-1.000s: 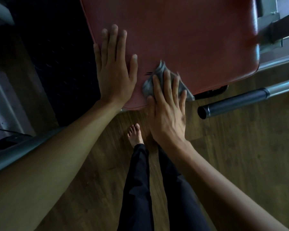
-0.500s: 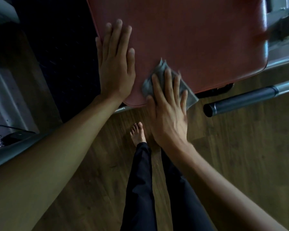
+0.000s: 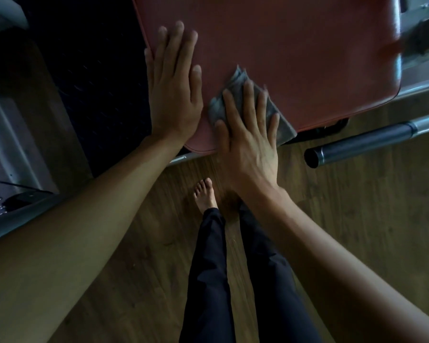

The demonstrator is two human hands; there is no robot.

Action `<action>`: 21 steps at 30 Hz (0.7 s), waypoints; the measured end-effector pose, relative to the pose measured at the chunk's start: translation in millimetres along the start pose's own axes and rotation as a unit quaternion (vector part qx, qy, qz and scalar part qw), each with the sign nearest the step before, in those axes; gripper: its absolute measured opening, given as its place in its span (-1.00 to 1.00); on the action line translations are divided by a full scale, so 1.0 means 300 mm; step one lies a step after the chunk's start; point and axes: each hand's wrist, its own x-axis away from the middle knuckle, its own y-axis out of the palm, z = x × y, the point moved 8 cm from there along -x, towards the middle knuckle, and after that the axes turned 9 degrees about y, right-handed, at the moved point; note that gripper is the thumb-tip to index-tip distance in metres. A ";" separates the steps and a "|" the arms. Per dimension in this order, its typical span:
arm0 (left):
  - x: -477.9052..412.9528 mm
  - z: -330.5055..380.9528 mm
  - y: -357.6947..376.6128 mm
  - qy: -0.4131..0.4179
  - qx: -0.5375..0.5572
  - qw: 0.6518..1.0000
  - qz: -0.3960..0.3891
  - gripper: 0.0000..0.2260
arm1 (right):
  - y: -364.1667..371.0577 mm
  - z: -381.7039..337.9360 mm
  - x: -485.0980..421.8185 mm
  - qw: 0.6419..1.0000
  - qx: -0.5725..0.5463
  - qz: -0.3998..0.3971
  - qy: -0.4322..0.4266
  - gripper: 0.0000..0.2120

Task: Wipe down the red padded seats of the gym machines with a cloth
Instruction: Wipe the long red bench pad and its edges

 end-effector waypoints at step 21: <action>-0.012 0.000 -0.012 -0.021 0.009 1.000 -0.016 -0.60 | -0.084 -0.022 -0.198 0.997 -0.008 0.044 0.066 -0.45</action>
